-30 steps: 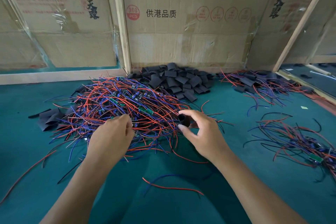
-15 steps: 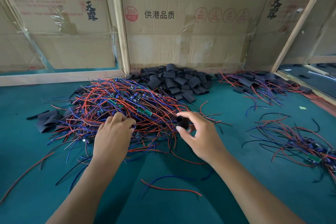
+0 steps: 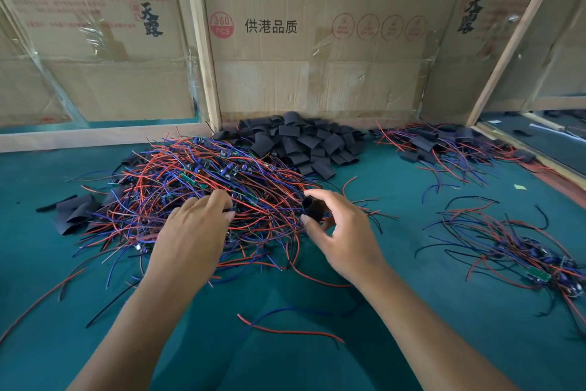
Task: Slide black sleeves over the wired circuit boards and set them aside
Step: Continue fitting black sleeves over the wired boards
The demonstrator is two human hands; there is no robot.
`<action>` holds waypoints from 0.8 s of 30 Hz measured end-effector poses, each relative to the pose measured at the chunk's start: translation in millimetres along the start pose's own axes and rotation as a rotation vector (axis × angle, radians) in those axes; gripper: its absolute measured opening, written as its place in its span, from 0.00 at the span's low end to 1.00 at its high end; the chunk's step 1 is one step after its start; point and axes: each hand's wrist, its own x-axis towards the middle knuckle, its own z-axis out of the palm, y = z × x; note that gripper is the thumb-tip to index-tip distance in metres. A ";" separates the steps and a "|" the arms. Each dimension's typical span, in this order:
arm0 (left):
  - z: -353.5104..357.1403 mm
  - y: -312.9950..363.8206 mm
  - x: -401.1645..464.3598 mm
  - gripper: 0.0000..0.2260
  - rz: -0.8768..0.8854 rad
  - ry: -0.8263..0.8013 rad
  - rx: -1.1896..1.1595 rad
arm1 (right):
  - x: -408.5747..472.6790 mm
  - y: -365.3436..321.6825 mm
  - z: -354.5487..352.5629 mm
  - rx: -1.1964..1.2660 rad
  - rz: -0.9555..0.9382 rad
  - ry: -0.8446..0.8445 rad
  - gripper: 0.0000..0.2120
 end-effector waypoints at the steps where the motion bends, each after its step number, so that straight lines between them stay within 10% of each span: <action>1: -4.2 -0.4 0.4 0.04 -0.023 -0.007 -0.094 | 0.2 0.1 0.5 0.003 -0.003 0.010 0.17; 24: -49.6 -8.1 0.1 0.08 -0.061 0.312 -0.999 | 6.2 11.5 0.6 0.043 0.034 0.137 0.17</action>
